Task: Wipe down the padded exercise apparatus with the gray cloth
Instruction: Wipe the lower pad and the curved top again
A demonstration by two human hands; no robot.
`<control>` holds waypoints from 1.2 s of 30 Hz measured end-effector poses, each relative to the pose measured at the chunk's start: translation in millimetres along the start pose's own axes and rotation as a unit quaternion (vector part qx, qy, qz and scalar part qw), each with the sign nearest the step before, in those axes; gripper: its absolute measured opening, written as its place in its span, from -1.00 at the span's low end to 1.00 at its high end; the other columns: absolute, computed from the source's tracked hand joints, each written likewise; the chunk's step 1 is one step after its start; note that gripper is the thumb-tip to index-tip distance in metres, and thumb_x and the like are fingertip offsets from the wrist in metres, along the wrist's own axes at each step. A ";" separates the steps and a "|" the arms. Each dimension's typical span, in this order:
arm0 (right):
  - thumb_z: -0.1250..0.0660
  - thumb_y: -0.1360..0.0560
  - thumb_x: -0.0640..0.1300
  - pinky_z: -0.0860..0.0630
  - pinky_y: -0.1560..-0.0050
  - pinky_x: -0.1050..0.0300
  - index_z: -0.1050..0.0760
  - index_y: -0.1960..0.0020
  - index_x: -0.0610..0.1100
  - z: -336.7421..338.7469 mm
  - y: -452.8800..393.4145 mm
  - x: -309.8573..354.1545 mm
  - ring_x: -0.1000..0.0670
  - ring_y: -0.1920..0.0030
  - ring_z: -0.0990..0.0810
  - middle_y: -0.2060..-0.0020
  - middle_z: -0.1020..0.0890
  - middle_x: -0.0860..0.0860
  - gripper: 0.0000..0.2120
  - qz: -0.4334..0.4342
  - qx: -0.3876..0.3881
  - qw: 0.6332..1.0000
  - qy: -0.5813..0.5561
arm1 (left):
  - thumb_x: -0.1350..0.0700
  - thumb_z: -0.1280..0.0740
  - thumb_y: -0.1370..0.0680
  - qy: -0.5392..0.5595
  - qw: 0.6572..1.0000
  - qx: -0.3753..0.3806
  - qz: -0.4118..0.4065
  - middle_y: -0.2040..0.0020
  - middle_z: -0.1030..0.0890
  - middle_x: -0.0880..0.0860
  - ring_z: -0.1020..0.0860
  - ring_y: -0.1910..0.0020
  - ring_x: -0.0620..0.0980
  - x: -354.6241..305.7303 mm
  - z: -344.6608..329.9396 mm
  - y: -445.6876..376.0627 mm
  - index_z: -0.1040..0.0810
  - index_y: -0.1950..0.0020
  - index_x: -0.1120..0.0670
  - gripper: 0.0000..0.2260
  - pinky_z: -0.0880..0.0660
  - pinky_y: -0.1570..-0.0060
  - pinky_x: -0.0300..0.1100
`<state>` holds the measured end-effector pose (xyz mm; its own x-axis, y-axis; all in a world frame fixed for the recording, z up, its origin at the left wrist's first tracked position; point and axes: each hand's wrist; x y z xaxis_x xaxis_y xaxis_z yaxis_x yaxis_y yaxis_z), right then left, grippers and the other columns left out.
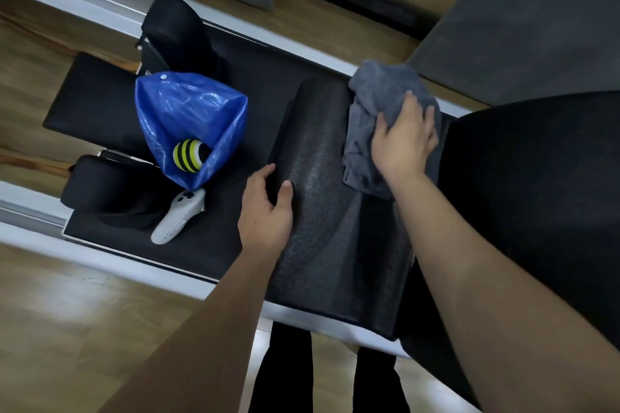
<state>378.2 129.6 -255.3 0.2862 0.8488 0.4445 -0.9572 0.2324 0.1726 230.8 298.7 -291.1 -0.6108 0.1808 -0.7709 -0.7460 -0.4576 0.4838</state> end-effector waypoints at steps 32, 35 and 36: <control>-0.32 -0.50 -0.20 -0.05 -0.53 -0.28 -0.34 -0.42 -0.05 -8.0 145.1 -26.6 -0.18 -0.59 -0.04 -0.55 -0.28 0.06 -0.50 0.080 0.018 0.996 0.022 | -0.26 -0.12 -0.58 0.014 1.000 -0.015 0.009 -0.31 -0.55 -0.09 -0.51 -0.28 -0.04 4.3 -2.1 1.5 -0.42 -0.37 -0.20 -0.61 -0.40 -0.33 -0.02; -0.23 -0.49 -0.10 -0.07 -0.53 -0.24 -0.32 -0.43 0.01 -15.3 234.3 -48.9 -0.18 -0.60 0.00 -0.58 -0.18 0.11 -0.49 0.088 0.075 0.991 0.067 | -0.21 -0.15 -0.62 0.019 1.000 -0.016 0.013 -0.31 -0.55 -0.10 -0.50 -0.28 -0.06 3.8 -2.7 1.4 -0.43 -0.37 -0.17 -0.64 -0.37 -0.29 -0.11; -0.18 -0.47 -0.04 -0.09 -0.52 -0.22 -0.32 -0.43 0.03 -17.0 257.2 -56.9 -0.19 -0.60 -0.01 -0.59 -0.16 0.11 -0.48 0.096 0.096 0.986 0.096 | -0.17 -0.16 -0.63 0.021 1.000 -0.019 0.011 -0.32 -0.54 -0.11 -0.49 -0.30 -0.08 4.0 -3.2 1.2 -0.44 -0.37 -0.14 -0.66 -0.34 -0.27 -0.16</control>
<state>114.9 149.1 -251.1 0.0702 0.9467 0.3144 -0.9620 -0.0191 0.2722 228.3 296.1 -294.9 -0.6141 0.1341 -0.7777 -0.7220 -0.4934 0.4850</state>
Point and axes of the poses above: each hand's wrist, its own y-axis away from the middle knuckle, its own z-axis out of the back of the hand, x = y × z
